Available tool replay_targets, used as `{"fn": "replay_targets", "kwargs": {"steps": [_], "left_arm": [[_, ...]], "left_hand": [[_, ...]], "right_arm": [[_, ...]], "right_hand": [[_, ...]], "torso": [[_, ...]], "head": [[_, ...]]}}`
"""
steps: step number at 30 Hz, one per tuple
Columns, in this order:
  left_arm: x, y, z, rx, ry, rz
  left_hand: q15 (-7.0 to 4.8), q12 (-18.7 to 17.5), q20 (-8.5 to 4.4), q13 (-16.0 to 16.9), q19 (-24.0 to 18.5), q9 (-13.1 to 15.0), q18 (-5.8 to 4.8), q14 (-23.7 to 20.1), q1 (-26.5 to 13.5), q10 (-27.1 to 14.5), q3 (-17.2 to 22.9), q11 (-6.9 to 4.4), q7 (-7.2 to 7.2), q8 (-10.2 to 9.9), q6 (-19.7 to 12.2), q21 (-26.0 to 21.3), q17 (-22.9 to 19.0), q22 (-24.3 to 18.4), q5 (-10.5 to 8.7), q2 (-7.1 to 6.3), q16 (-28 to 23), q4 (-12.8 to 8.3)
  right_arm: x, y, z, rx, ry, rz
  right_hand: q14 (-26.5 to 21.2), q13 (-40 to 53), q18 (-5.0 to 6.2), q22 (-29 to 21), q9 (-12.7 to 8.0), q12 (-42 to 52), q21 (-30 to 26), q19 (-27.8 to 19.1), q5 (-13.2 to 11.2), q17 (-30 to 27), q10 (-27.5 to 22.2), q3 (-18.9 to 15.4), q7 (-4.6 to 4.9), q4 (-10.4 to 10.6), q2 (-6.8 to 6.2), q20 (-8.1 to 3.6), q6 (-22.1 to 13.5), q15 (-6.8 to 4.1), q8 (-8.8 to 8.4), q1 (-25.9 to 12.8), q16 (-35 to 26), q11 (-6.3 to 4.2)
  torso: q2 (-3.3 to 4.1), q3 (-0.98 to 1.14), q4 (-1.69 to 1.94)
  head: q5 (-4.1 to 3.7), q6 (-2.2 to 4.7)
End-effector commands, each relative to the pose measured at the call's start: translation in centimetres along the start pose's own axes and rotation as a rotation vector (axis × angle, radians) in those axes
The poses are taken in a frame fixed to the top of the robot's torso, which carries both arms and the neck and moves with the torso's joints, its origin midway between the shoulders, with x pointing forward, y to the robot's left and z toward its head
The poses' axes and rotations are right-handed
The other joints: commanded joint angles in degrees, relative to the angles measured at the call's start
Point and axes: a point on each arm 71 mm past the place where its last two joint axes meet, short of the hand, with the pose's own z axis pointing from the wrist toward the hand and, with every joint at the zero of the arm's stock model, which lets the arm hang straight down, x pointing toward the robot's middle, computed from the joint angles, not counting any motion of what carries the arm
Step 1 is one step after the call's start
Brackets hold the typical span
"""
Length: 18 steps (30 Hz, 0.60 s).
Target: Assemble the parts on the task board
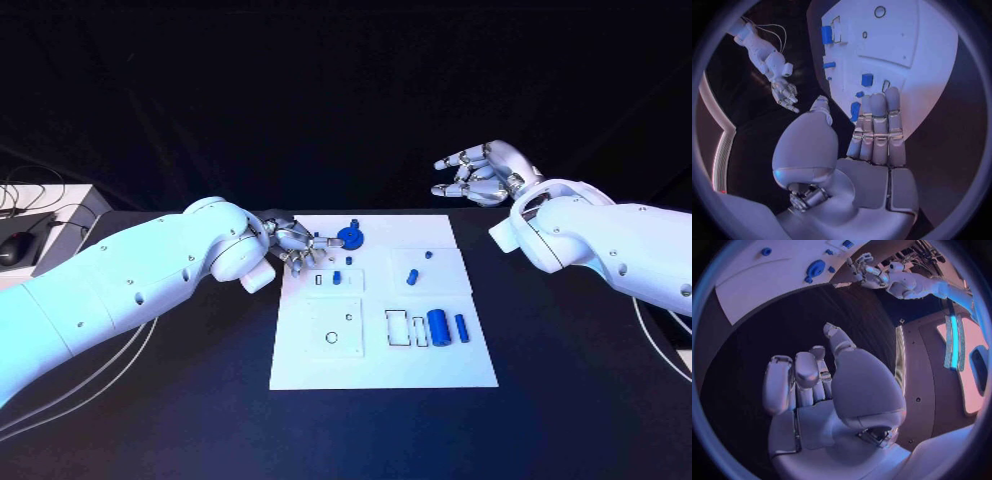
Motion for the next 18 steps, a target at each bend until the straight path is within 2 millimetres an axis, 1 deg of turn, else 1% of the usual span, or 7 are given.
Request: {"fn": "replay_targets", "kwargs": {"steps": [1,4,8,10,14,16,18], "left_arm": [[-0.9,-0.4,0.1,0.059,-0.019,-0.036],[-1.6,-0.3,0.2,0.055,-0.038,-0.022],[-2.5,-0.1,0.5,0.037,-0.06,0.011],[-3.0,-0.1,0.7,0.024,-0.071,0.027],[-4.0,-0.3,1.2,0.002,-0.098,0.062],[-4.4,-0.6,1.4,-0.007,-0.111,0.081],[-4.9,-0.8,1.6,-0.02,-0.121,0.099]], "left_hand": [[-0.33,2.87,-0.53,-0.08,1.07,-0.73,0.75,1.74,1.45,1.47,1.31,-0.02,0.25,5.03,1.31,3.72,1.58,3.21,0.53,1.54,4.53,-0.14],[-0.99,3.6,-0.9,-0.7,1.65,-0.26,1.62,3.38,1.97,2.1,4.5,-0.64,-0.36,9.19,1.27,7.12,3.63,6.07,0.9,2.12,7.9,-0.37],[-1.83,5.59,-1.47,-0.09,4.82,3.04,1.13,6.32,1.72,3.83,10.71,-1.9,-1.55,14.82,1.24,15.27,9.94,12.49,1.2,1.6,11.6,-0.75],[-2.28,6.98,-1.76,0.98,6.18,5.59,0.8,7.64,1.24,4.33,13.34,-2.43,-2.21,17.49,1.02,18.02,12.89,14.57,1.22,1.27,13.05,-0.96],[-3.0,9.01,-2.35,3.6,7.2,14.98,0.31,9.26,-1.45,4.38,19.75,-3.19,-3.32,24.13,-2.06,20.93,16.95,16.92,1.06,-0.37,13.55,-1.35],[-2.88,8.64,-2.42,4.48,7.15,19.21,0.26,9.64,-2.28,4.34,21.31,-3.3,-3.47,23.68,-2.52,21.05,18.61,17.08,1.18,-0.82,12.43,-1.62],[-2.98,8.63,-2.4,4.72,7.3,19.69,0.26,9.89,-2.4,4.61,20.91,-3.35,-3.55,22.83,-1.93,21.22,19.25,17.2,1.1,-0.76,12.27,-1.3]], "right_arm": [[0.1,0.0,0.0,-0.009,0.009,0.001],[0.1,0.0,0.0,-0.009,0.009,0.0],[0.1,0.1,0.0,-0.009,0.008,0.001],[0.1,0.1,0.0,-0.01,0.008,0.001],[0.1,0.2,0.0,-0.011,0.008,0.002],[0.2,0.2,0.0,-0.012,0.009,0.002],[0.2,0.3,0.0,-0.013,0.009,0.002]], "right_hand": [[0.4,0.07,-0.03,10.98,-0.02,0.0,-0.21,4.41,0.15,0.08,-0.14,-0.38,0.3,0.0,0.29,0.0,-0.01,-0.06,-0.33,-0.45,-0.25,-0.33],[0.41,0.13,-0.03,10.98,-0.02,0.03,-0.21,4.41,0.17,0.1,-0.08,-0.42,0.3,-0.03,0.32,0.0,0.03,-0.07,-0.32,-0.48,-0.25,-0.34],[0.41,0.22,-0.03,10.98,-0.01,0.09,-0.21,4.42,0.19,0.12,0.01,-0.49,0.29,-0.07,0.38,-0.01,0.07,-0.07,-0.32,-0.53,-0.25,-0.35],[0.41,0.22,-0.03,10.98,-0.01,0.09,-0.21,4.42,0.19,0.12,0.01,-0.49,0.29,-0.07,0.38,-0.01,0.07,-0.07,-0.32,-0.53,-0.25,-0.35],[0.41,0.22,-0.03,10.98,-0.01,0.09,-0.21,4.42,0.19,0.12,0.01,-0.49,0.29,-0.07,0.38,-0.01,0.07,-0.07,-0.32,-0.53,-0.25,-0.35],[0.41,0.22,-0.03,10.98,-0.01,0.09,-0.21,4.42,0.19,0.12,0.01,-0.49,0.29,-0.07,0.38,-0.01,0.07,-0.07,-0.32,-0.53,-0.25,-0.35],[0.41,0.21,-0.03,10.98,-0.02,0.07,-0.2,4.42,0.22,0.11,0.01,-0.49,0.29,-0.08,0.38,-0.01,0.07,-0.07,-0.32,-0.53,-0.26,-0.35]], "torso": [[0.11,0.03,0.0],[0.24,0.07,0.04],[0.45,0.0,0.08],[0.61,-0.02,0.06],[0.95,-0.02,-0.09],[1.2,-0.03,-0.22],[1.39,-0.03,-0.34]], "head": [[-0.09,0.14],[-0.08,0.27],[-0.14,0.36],[-0.13,0.47],[0.05,0.78],[0.19,0.95],[0.31,1.1]]}}
